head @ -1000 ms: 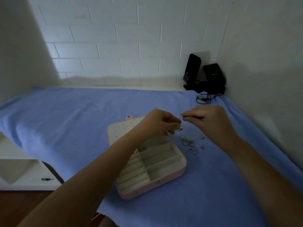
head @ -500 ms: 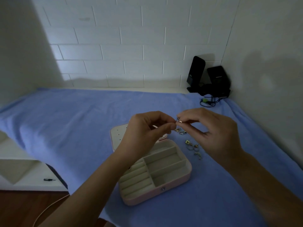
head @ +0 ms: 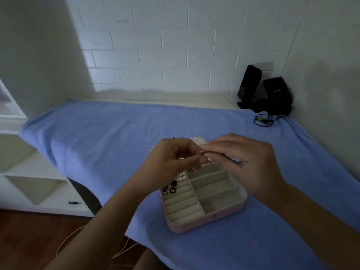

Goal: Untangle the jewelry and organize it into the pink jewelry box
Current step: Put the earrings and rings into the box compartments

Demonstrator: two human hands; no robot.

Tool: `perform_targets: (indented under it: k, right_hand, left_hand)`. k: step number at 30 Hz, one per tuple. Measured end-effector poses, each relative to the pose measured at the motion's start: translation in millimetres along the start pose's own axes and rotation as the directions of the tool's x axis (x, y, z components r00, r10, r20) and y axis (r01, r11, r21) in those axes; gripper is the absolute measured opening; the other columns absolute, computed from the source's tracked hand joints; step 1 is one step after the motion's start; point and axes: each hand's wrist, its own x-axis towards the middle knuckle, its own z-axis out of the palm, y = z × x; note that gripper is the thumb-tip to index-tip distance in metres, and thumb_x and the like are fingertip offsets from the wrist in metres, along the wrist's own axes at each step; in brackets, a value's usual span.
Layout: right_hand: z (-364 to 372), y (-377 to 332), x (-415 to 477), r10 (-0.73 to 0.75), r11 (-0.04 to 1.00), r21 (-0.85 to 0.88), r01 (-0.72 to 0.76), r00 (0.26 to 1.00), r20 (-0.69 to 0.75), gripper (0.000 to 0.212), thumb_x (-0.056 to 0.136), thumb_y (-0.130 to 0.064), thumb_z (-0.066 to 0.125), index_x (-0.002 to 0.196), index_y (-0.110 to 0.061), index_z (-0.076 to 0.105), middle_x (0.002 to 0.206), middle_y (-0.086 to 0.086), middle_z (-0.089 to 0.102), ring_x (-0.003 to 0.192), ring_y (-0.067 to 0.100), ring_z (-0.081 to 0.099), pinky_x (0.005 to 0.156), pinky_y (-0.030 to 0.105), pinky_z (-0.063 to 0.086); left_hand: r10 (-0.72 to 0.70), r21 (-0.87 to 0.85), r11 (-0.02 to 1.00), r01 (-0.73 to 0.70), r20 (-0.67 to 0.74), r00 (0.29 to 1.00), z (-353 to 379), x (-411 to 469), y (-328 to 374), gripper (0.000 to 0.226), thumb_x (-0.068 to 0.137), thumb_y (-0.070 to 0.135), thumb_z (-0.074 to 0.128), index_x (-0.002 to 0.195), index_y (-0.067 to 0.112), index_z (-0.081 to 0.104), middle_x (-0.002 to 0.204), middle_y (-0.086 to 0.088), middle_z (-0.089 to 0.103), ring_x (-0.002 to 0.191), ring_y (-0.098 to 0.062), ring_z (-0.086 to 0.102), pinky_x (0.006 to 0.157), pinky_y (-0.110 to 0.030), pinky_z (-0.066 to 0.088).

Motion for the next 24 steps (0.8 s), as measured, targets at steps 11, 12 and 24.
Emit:
perform_targets:
  k: [11,12,24]
  right_hand:
    - [27.0,-5.6,-3.5,-0.093,0.973,-0.187,0.134,0.973,0.212,0.014,0.087,-0.018,0.064,0.081,-0.009,0.073,0.074,0.001,0.06,0.065,0.008,0.052,0.056,0.019,0.044]
    - [31.4,-4.6,-5.2,-0.08,0.976,-0.18,0.122,0.971,0.225,0.011,0.084,-0.017,0.067,0.077,-0.01,0.073,0.072,0.0,0.059,0.065,0.007,0.05,0.053,0.019,0.042]
    - [57.6,2.1,-20.8,-0.118,0.95,-0.213,0.227,0.896,0.428,0.023,0.089,-0.022,0.06,0.067,-0.016,0.064,0.066,-0.003,0.051,0.058,0.013,0.049,0.039,0.036,0.042]
  left_hand:
    - [-0.041,0.326,0.942,0.074,-0.107,0.993,-21.5,-26.3,-25.6,0.012,0.079,0.024,0.073,0.089,0.03,0.072,0.09,0.018,0.07,0.087,0.001,0.063,0.078,-0.015,0.048]
    - [-0.03,0.379,0.922,0.075,-0.124,0.992,-25.2,-28.0,-31.7,0.016,0.078,0.025,0.073,0.091,0.035,0.071,0.095,0.022,0.068,0.093,0.002,0.061,0.081,-0.013,0.046]
    - [0.02,0.394,0.918,0.049,-0.169,0.985,-32.7,-41.0,-59.3,0.021,0.081,0.011,0.071,0.091,0.03,0.073,0.103,0.023,0.061,0.101,0.003,0.056,0.084,-0.008,0.043]
